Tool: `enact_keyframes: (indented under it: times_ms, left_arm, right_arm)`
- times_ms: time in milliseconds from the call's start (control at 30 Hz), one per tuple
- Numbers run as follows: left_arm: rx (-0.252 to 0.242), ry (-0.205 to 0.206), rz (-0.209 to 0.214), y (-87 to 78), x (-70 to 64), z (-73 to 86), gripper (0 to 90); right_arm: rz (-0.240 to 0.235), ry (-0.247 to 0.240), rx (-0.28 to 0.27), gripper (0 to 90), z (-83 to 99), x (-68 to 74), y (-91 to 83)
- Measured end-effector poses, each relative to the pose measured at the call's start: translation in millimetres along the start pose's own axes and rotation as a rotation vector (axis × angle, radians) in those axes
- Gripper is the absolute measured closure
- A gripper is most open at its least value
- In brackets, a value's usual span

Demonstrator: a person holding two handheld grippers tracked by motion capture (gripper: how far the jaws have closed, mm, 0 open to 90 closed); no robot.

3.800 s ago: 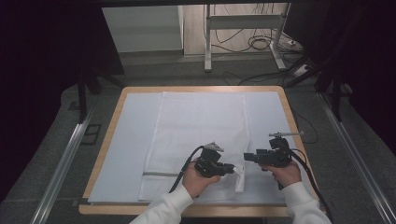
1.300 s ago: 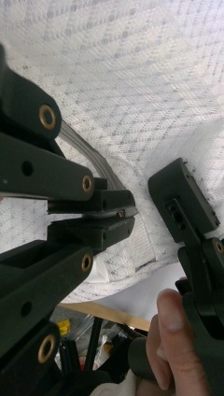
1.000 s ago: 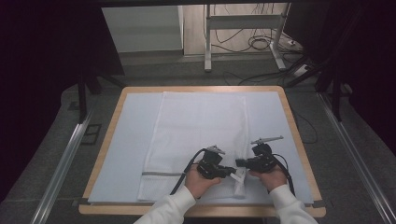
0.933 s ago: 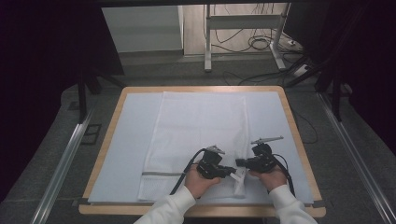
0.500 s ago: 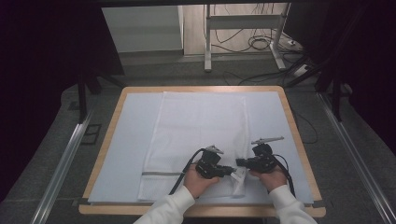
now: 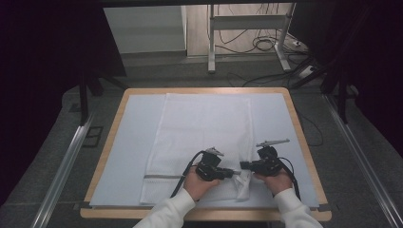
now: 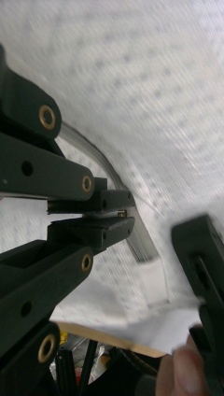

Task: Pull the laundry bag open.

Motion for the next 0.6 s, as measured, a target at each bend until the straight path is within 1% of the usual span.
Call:
enact_keyframes:
  times_ms: [33,67,133,167,400,467,533,567,600]
  left_arm:
    - [0.000,0.000,0.000,0.0,0.0,0.0,86.8]
    - [-0.005,-0.010,-0.004,-2.4,2.1,1.0,86.8]
    - [0.003,-0.005,-0.006,-4.0,3.3,1.4,86.8]
    - [-0.006,-0.018,-0.006,-6.1,4.5,2.5,86.8]
    - [0.003,-0.023,-0.011,-15.7,10.8,7.0,86.8]
    - [-0.002,-0.029,-0.008,-16.6,10.8,7.3,86.7]
    - [0.002,-0.022,-0.013,-18.7,11.4,8.0,86.7]
    - [-0.004,-0.032,-0.010,-19.1,11.2,8.3,86.7]
    - [-0.004,-0.032,-0.010,-19.1,11.2,8.3,86.7]
  right_arm:
    - [0.000,0.000,0.000,87.7,0.0,0.0,0.0]
    - [-0.003,0.001,-0.003,87.7,-0.2,-0.9,-0.9]
    - [-0.004,0.001,-0.003,87.7,-0.2,-0.9,-0.9]
    - [-0.006,0.002,-0.003,87.7,-0.2,-0.7,-0.6]
    - [-0.014,0.005,-0.007,87.7,-0.5,-0.7,-1.0]
    - [-0.015,0.006,-0.008,87.7,-0.5,-0.9,-1.2]
    - [-0.017,0.006,-0.010,87.7,-0.7,-0.9,-1.4]
    - [-0.019,0.006,-0.011,87.7,-0.7,-1.0,-1.4]
    - [-0.020,0.007,-0.013,87.7,-0.7,-1.1,-1.5]
Point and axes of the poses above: each handheld gripper's, and its own axes: y roughly forward along the jaws, z roughly out of its underside, x roughly to its left, the point moved 2 cm from there along y, roughly forward along the jaws, and after that the axes turned 8 degrees about z, right-handed, at the moved point
